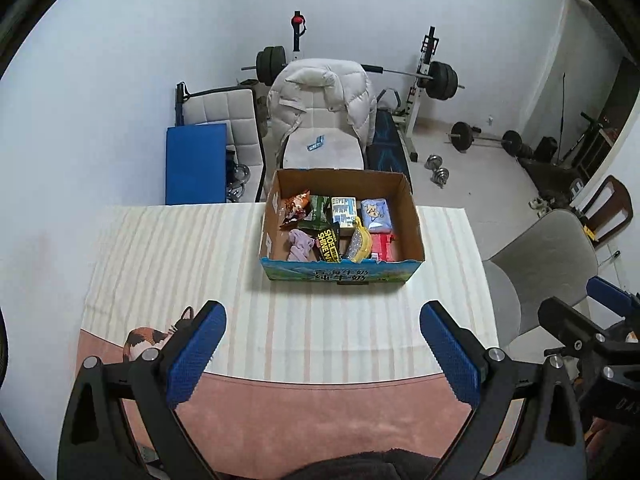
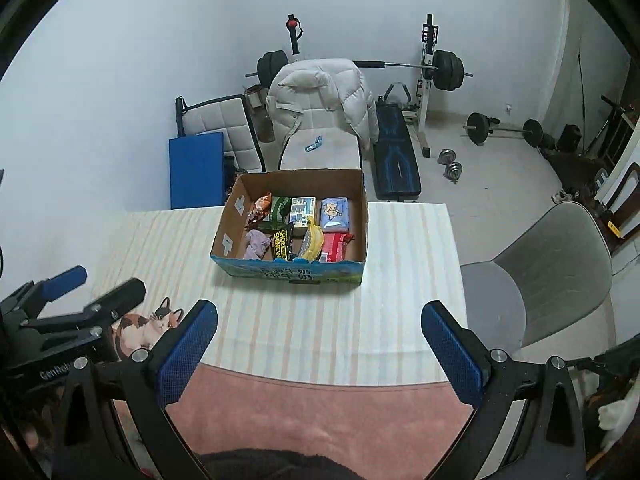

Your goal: Organize soft objects

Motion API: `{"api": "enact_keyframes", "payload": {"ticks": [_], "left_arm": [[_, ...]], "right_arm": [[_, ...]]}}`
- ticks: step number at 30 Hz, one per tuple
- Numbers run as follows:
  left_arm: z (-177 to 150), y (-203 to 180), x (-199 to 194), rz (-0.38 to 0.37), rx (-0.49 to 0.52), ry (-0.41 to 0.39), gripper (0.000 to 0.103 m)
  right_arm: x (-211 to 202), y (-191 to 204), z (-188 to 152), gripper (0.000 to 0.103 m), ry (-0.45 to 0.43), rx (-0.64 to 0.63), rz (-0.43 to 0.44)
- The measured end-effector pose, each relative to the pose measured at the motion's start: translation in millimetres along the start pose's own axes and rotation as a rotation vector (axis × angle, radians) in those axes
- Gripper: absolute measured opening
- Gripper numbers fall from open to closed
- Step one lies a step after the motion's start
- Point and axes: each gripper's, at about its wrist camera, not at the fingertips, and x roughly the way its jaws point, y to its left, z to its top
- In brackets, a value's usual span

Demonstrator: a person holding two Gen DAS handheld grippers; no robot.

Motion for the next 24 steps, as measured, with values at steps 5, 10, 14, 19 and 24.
{"api": "enact_keyframes", "payload": {"ticks": [5,10,14,19,24], "left_arm": [[-1.3,-0.7,-7.5,0.017,-0.002,-0.023,0.1],[1.1,0.9,-7.2,0.039,-0.015,-0.054,0.1],[3.4,4.0,-5.9,0.045,-0.029,-0.075,0.1],[4.7,7.2,-5.1,0.055,-0.044,-0.084,0.1],[5.5,6.5,-5.8,0.063,-0.041,-0.092,0.1]], "right_arm": [[-11.4,-2.2,-4.3,0.103,-0.019,-0.005,-0.03],[-10.1,-5.5,0.0,0.103,-0.036,0.004,-0.06],[-9.6,-6.6,3.3,0.103,-0.049,0.009,-0.07],[-9.5,-5.4,8.9,0.103,-0.073,0.006,-0.083],[-11.4,-5.9,14.0,0.103,-0.087,0.01,-0.091]]}}
